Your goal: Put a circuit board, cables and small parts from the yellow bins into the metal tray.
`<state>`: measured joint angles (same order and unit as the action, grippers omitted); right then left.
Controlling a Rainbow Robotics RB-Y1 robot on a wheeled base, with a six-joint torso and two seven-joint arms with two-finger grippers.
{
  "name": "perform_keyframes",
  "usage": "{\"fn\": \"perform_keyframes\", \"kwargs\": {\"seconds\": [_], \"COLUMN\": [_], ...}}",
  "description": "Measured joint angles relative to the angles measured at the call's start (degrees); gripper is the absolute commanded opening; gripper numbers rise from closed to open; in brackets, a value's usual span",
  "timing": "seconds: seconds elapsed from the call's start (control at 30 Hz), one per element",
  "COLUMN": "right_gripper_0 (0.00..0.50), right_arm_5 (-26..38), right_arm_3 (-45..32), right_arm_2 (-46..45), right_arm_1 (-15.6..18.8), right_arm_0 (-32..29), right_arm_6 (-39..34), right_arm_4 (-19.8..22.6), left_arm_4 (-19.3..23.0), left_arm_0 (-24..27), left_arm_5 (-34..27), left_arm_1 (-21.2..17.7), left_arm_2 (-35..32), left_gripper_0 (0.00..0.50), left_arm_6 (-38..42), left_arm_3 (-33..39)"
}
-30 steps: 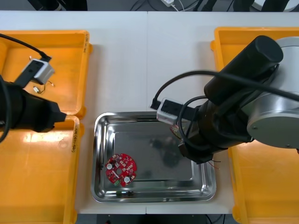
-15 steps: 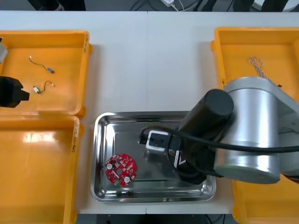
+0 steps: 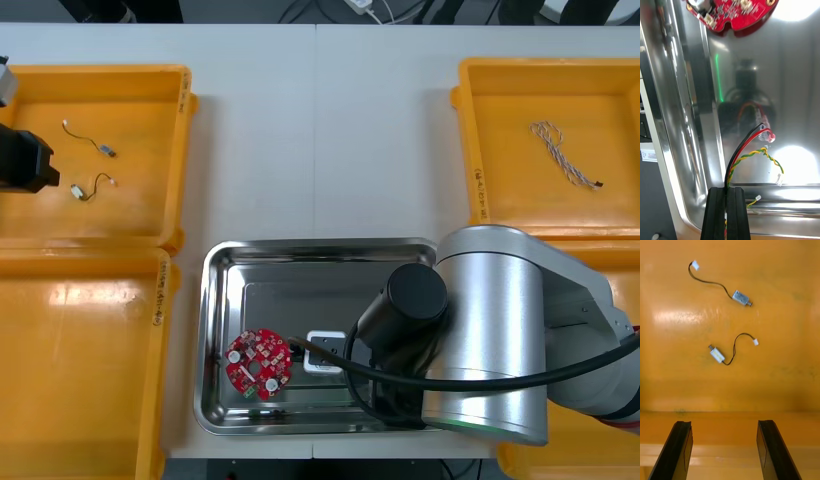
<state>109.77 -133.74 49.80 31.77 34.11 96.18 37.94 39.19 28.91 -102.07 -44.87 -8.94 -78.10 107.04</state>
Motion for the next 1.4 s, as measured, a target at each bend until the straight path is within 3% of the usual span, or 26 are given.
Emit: {"fn": "perform_keyframes", "kwargs": {"seconds": [0.23,0.43,0.63,0.83,1.07,1.33,1.4], "right_gripper_0": [0.000,0.000,0.000,0.000,0.000,0.000,0.029], "right_arm_5": [0.0,-1.5,-3.5,-5.5,-8.3,-10.2,-10.3], "right_arm_3": [4.6,6.9,7.0,7.2,7.7,10.3,10.5], "right_arm_2": [0.4,1.3,4.1,5.0,6.5,6.6,6.6], "right_arm_1": [-1.7,-2.4,-2.4,-2.4,-2.3,-2.3,-2.3], "right_arm_0": [-0.5,-0.6,-1.1,-2.3,-3.0,-3.1,-3.1], "right_arm_6": [6.7,7.2,7.2,7.3,7.4,8.6,8.6], "right_arm_4": [-1.9,-3.4,-5.0,-5.7,-7.9,-8.2,-8.4], "left_arm_4": [-3.3,-5.9,-9.9,-15.0,-19.4,-20.7,-20.8], "left_arm_0": [7.7,12.6,15.7,18.5,21.8,22.0,22.0], "left_arm_5": [-0.1,2.4,4.7,6.9,8.4,11.3,12.5], "left_arm_1": [0.0,0.0,0.9,6.0,10.6,11.3,11.3], "left_arm_2": [3.4,7.6,12.6,12.9,12.9,12.9,12.9], "left_gripper_0": [0.500,0.500,0.500,0.500,0.500,0.500,0.500], "left_arm_6": [0.0,0.6,11.2,24.5,24.7,26.2,28.7], "left_arm_3": [-9.3,-16.2,-19.9,-23.9,-31.3,-33.7,-34.4]}}
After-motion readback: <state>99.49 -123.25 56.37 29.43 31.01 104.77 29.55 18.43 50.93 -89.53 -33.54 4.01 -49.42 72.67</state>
